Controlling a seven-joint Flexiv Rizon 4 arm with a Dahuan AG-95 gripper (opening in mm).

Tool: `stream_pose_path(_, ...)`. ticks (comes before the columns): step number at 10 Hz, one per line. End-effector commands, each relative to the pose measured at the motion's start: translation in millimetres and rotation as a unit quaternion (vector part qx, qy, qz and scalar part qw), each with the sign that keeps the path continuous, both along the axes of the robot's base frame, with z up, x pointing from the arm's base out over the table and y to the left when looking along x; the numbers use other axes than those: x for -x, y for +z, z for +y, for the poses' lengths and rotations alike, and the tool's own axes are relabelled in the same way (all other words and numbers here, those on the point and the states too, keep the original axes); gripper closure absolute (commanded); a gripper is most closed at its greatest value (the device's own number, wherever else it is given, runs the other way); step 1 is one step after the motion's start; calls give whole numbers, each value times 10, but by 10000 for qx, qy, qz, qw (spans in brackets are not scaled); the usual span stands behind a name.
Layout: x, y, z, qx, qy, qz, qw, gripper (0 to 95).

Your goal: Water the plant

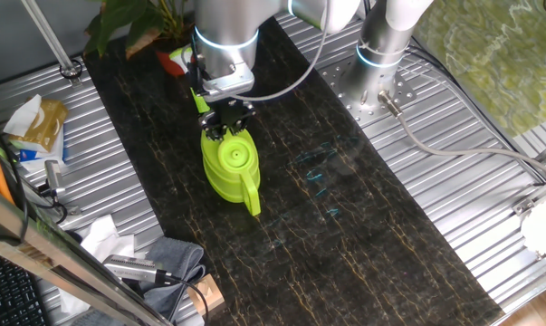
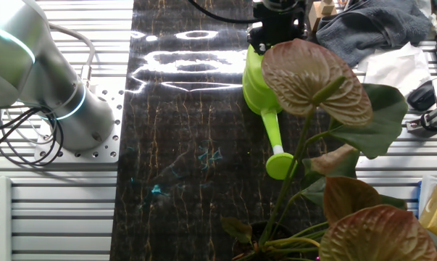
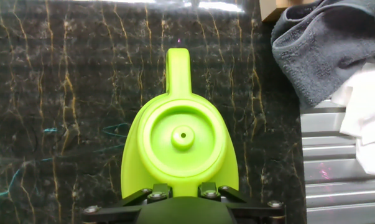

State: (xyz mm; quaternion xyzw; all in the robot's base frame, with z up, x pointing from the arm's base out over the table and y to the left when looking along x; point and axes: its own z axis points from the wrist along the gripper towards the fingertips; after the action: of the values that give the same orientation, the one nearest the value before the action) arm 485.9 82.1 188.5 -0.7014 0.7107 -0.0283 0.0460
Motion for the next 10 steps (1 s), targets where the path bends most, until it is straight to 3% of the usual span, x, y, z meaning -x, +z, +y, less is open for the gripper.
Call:
stream_pose_path(1, 0, 6, 1, 8, 97, 4, 10000, 950)
stream_pose_path(6, -17, 45, -80, -33, 174, -1, 9998, 950)
stream_pose_path(7, -30, 96, -193, -105, 194, 7, 9998, 950)
stream_pose_path(10, -60, 128, -264, -114, 164, -10, 9998, 950)
